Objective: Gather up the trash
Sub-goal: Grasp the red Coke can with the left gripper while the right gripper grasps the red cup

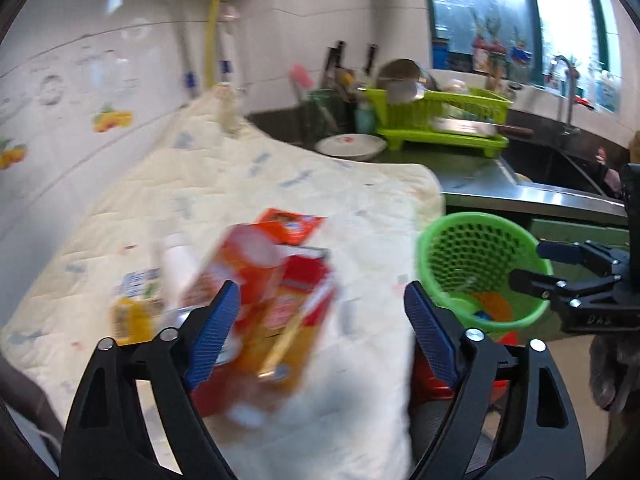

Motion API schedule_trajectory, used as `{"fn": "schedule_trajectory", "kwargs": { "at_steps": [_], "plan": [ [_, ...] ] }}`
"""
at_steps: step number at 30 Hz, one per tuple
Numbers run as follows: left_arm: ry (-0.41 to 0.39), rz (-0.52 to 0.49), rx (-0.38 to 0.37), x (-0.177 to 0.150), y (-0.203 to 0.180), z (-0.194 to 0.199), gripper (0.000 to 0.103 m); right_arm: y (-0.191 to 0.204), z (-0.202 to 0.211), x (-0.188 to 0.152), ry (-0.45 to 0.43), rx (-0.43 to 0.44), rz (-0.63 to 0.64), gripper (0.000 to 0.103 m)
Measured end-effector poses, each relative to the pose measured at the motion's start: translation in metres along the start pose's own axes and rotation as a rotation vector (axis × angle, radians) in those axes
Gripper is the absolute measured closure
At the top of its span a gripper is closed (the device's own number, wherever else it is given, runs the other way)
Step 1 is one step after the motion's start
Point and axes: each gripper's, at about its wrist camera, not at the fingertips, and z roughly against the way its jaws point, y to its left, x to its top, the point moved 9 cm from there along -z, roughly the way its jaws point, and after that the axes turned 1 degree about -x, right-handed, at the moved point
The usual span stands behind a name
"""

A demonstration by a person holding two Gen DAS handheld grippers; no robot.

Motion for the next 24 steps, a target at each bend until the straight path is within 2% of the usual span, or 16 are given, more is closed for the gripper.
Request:
{"fn": "schedule_trajectory", "kwargs": {
  "at_steps": [6, 11, 17, 24],
  "plan": [
    [0.037, 0.045, 0.094, -0.028, 0.066, 0.008, 0.016, 0.042, -0.012, 0.002, 0.02, 0.052, 0.046, 0.018],
    [0.095, 0.055, 0.106, -0.054, 0.099, -0.007, 0.016, 0.071, -0.021, 0.007, 0.03, 0.076, 0.089, 0.018],
    [0.131, 0.072, 0.074, -0.074, 0.119, -0.031, 0.016, 0.086, -0.029, 0.008, 0.041, 0.095, 0.112, 0.018],
    [0.116, 0.019, 0.006, -0.077, 0.111, -0.042, 0.016, 0.095, -0.041, 0.008, 0.065, 0.103, 0.125, 0.018]
  ]
}}
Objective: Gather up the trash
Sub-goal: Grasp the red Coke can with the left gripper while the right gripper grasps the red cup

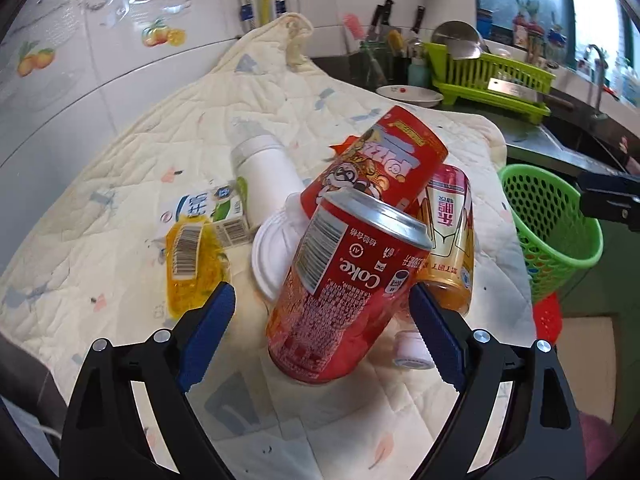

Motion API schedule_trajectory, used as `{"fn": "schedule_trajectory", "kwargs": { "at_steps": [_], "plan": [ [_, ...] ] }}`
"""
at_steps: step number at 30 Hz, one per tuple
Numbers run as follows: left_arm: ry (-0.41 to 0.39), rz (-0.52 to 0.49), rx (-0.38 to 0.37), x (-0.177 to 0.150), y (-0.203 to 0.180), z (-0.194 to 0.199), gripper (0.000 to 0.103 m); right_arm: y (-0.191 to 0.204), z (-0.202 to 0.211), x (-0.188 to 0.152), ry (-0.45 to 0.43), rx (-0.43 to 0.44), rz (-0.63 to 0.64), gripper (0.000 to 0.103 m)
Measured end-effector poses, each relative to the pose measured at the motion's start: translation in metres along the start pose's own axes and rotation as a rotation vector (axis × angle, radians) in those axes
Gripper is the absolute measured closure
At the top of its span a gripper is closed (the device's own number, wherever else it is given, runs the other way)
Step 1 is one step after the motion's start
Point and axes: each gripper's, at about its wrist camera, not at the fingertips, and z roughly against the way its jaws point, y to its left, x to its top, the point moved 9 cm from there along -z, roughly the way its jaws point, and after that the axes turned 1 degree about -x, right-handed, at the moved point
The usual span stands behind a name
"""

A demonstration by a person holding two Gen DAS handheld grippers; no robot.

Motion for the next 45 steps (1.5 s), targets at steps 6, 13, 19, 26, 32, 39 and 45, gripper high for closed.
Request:
{"fn": "schedule_trajectory", "kwargs": {
  "at_steps": [6, 13, 19, 26, 32, 39, 45],
  "plan": [
    [0.001, -0.032, -0.046, 0.001, -0.007, -0.009, 0.016, 0.006, -0.011, -0.001, 0.023, 0.006, 0.008, 0.018],
    [-0.006, -0.029, -0.082, -0.001, -0.01, -0.011, 0.033, 0.012, -0.018, 0.0, 0.043, 0.019, 0.018, 0.018],
    [-0.027, 0.004, -0.082, -0.003, -0.007, -0.003, 0.034, 0.021, -0.021, 0.007, 0.04, 0.049, 0.05, 0.018],
    [-0.058, 0.054, -0.06, -0.002, 0.003, 0.015, 0.035, 0.044, -0.036, 0.033, 0.013, 0.16, 0.06, 0.018],
    [-0.072, 0.112, -0.029, -0.001, 0.021, 0.029, 0.035, 0.061, -0.057, 0.06, -0.003, 0.232, 0.077, 0.018],
    [-0.085, 0.156, -0.018, 0.0, 0.034, 0.038, 0.035, 0.075, -0.091, 0.075, 0.016, 0.268, 0.09, 0.018],
    [-0.084, 0.164, -0.013, -0.003, 0.038, 0.039, 0.035, 0.081, -0.111, 0.08, 0.038, 0.306, 0.065, 0.018]
  ]
}}
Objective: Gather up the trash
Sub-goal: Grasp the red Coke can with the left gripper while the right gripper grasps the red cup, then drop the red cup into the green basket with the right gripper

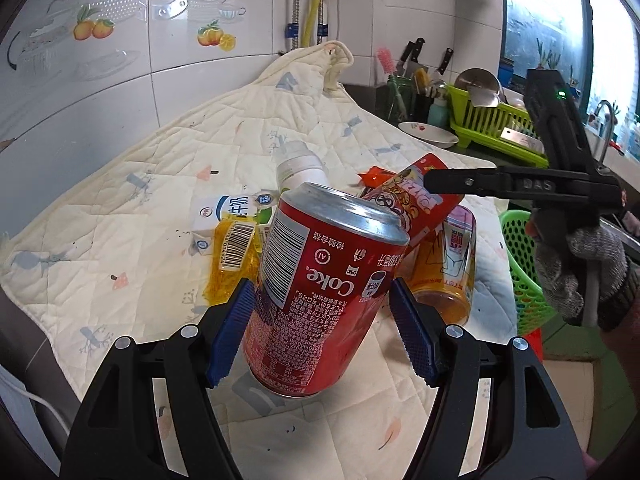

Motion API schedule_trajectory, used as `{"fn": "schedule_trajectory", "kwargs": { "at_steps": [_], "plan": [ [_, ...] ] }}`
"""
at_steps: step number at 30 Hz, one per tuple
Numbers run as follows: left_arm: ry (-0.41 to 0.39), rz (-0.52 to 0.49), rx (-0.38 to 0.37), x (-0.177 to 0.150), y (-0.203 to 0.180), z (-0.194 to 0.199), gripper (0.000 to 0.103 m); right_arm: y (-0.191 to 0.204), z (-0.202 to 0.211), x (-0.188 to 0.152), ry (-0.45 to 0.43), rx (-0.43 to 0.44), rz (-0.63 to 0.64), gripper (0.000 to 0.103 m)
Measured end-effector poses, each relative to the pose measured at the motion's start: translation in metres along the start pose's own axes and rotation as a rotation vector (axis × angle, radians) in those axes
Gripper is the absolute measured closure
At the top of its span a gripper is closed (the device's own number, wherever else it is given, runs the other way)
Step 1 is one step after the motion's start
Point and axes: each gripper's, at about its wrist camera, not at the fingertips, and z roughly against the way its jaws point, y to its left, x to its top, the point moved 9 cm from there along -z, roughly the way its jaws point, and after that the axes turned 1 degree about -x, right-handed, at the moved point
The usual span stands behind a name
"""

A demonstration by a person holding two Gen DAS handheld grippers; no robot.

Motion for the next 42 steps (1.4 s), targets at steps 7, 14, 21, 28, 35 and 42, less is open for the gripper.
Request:
{"fn": "schedule_trajectory", "kwargs": {
  "at_steps": [7, 14, 21, 28, 35, 42],
  "plan": [
    [-0.001, 0.004, 0.0, -0.001, 0.002, 0.001, 0.035, 0.0, -0.01, 0.003, 0.019, 0.076, -0.05, 0.035],
    [-0.001, 0.012, -0.003, -0.001, 0.001, 0.002, 0.035, 0.002, -0.004, 0.004, -0.002, 0.065, -0.04, 0.043],
    [-0.018, 0.003, -0.007, 0.005, -0.005, 0.008, 0.035, 0.004, 0.024, 0.019, -0.076, 0.032, -0.018, 0.044],
    [-0.025, -0.001, -0.022, 0.013, -0.014, 0.01, 0.035, -0.001, 0.059, 0.031, -0.141, 0.004, -0.029, 0.044],
    [-0.03, -0.013, -0.042, 0.022, -0.026, 0.01, 0.035, -0.02, 0.095, 0.04, -0.207, -0.032, -0.069, 0.044],
    [-0.034, -0.047, -0.101, 0.034, -0.06, 0.006, 0.035, -0.062, 0.138, 0.016, -0.213, -0.187, -0.062, 0.044]
  ]
}}
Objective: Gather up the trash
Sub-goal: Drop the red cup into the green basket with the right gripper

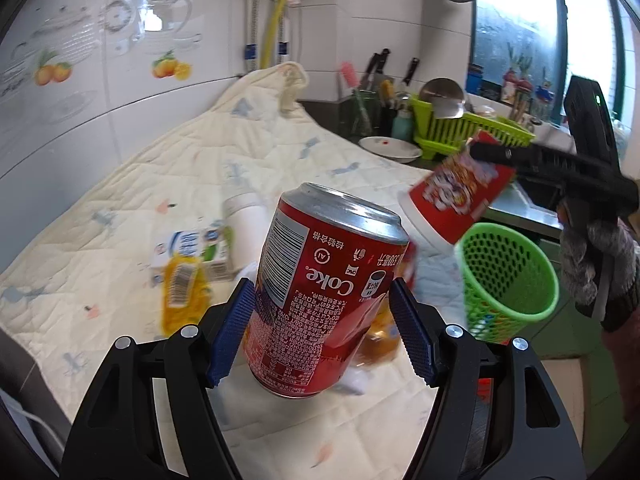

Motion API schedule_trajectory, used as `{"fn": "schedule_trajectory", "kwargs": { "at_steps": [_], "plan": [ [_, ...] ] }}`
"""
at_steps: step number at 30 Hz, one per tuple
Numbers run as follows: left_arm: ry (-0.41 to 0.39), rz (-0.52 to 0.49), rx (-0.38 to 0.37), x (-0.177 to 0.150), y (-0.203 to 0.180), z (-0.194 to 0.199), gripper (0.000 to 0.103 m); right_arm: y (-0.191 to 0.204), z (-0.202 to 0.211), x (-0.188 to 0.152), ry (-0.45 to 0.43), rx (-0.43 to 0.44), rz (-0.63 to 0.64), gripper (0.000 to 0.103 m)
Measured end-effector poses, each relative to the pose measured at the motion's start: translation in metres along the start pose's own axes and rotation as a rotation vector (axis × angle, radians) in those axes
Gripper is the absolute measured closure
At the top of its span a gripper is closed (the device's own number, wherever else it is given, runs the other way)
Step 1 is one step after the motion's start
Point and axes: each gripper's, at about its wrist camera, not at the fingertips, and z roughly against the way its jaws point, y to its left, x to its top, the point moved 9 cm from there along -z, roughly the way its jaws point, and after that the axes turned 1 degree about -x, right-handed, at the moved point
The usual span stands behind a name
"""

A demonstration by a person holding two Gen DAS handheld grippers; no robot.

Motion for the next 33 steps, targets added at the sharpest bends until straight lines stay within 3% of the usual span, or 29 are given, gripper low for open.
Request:
{"fn": "schedule_trajectory", "kwargs": {
  "at_steps": [8, 14, 23, 33],
  "plan": [
    [0.004, -0.048, -0.101, 0.015, -0.06, -0.022, 0.035, -0.108, 0.046, -0.041, 0.055, -0.276, -0.003, 0.044],
    [0.02, -0.088, -0.174, 0.026, -0.112, -0.043, 0.035, -0.184, 0.051, -0.087, 0.132, -0.449, -0.036, 0.044],
    [0.051, -0.14, -0.239, 0.032, -0.17, -0.067, 0.035, -0.257, 0.012, -0.144, 0.262, -0.53, -0.091, 0.044],
    [0.103, -0.172, -0.284, 0.022, -0.207, -0.091, 0.035, -0.272, 0.002, -0.141, 0.246, -0.529, -0.122, 0.044]
  ]
}}
